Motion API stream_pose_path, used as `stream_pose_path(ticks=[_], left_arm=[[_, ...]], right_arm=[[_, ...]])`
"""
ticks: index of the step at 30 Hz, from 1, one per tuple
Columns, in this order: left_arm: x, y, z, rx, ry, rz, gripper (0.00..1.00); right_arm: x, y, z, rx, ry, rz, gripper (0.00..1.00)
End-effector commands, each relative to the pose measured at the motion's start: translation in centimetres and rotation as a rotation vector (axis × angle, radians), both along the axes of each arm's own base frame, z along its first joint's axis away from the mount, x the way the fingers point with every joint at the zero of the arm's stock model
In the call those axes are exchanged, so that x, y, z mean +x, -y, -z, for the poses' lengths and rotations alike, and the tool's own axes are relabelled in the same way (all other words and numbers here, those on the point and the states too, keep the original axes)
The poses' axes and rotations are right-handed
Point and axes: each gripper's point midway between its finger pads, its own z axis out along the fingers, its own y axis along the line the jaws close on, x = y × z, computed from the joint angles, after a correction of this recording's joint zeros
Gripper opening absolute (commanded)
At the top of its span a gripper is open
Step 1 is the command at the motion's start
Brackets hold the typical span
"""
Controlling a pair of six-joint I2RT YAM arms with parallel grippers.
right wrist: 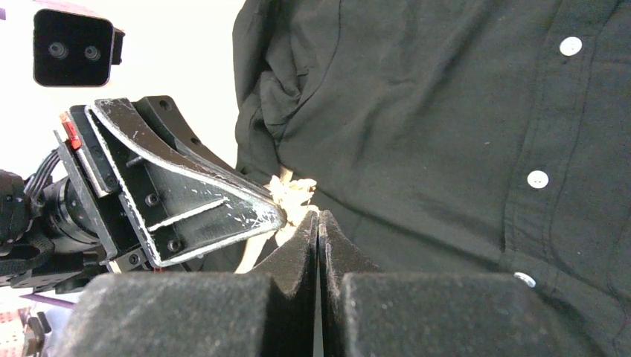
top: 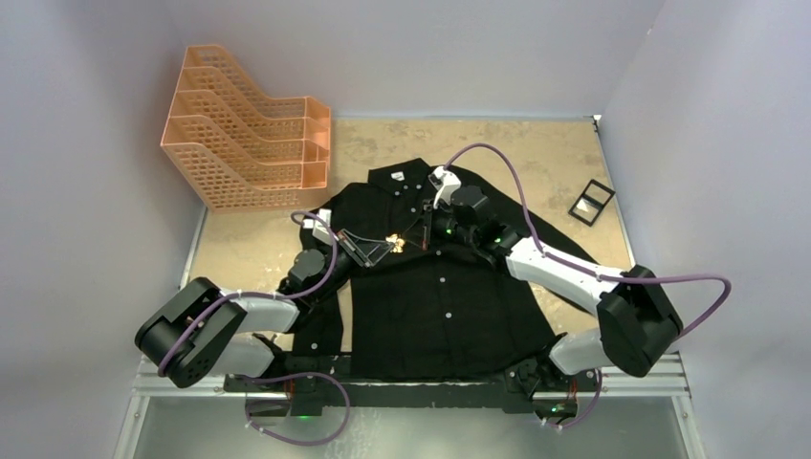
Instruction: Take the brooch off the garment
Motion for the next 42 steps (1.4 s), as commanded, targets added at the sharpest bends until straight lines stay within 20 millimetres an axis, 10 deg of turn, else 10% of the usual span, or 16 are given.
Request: stream_pose_path(ticks=[1,42], left_arm=[[0.1,-0.2,-2.3,-0.06,0.063,-0.009,0.0],[-1.3,0.0,-5.5,-0.077,0.232,0.051,0.0]], right_arm=[[0.1,0.4,-3.0,0.009,0.064,0.018,0.0],[-1.4,-1.8,-5.1,0.08,0.047,-0.025,0.0]])
